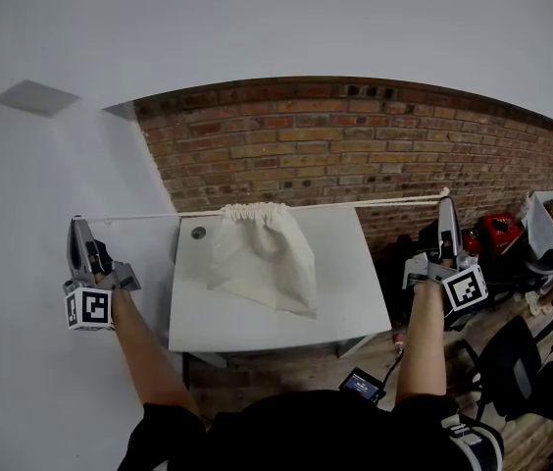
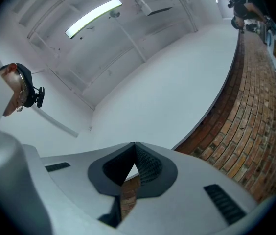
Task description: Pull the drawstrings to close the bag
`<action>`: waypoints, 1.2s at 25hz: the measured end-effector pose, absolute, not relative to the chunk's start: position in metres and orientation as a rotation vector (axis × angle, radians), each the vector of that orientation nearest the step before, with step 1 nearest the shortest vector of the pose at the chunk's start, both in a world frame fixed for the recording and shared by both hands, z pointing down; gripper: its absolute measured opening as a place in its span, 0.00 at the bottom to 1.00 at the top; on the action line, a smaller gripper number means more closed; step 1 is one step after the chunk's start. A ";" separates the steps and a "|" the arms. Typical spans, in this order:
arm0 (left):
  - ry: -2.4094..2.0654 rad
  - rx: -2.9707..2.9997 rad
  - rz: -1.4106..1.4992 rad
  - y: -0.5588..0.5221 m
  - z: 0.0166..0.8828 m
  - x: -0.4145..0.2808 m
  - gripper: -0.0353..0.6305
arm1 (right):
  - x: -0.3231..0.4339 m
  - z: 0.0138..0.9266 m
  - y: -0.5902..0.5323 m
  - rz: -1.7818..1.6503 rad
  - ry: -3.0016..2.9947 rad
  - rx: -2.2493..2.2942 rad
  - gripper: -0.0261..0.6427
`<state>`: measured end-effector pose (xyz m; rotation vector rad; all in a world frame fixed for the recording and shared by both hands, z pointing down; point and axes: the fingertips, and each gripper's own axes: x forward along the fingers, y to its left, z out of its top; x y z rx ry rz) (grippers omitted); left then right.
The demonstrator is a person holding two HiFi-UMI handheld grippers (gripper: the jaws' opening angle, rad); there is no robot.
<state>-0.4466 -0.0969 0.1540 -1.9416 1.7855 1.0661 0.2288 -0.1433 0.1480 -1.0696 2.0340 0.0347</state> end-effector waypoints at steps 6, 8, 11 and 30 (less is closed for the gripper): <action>1.802 -1.964 0.986 -0.101 0.162 -0.438 0.08 | 0.236 0.154 -0.150 -0.017 2.041 -1.080 0.05; 1.803 -2.004 1.005 -0.107 0.166 -0.434 0.08 | 0.237 0.157 -0.153 -0.033 2.043 -1.084 0.05; 1.812 -2.029 1.036 -0.112 0.171 -0.433 0.08 | 0.234 0.157 -0.154 -0.020 2.073 -1.091 0.05; 1.775 -2.066 1.016 -0.109 0.156 -0.415 0.08 | 0.248 0.154 -0.136 0.043 2.138 -1.136 0.05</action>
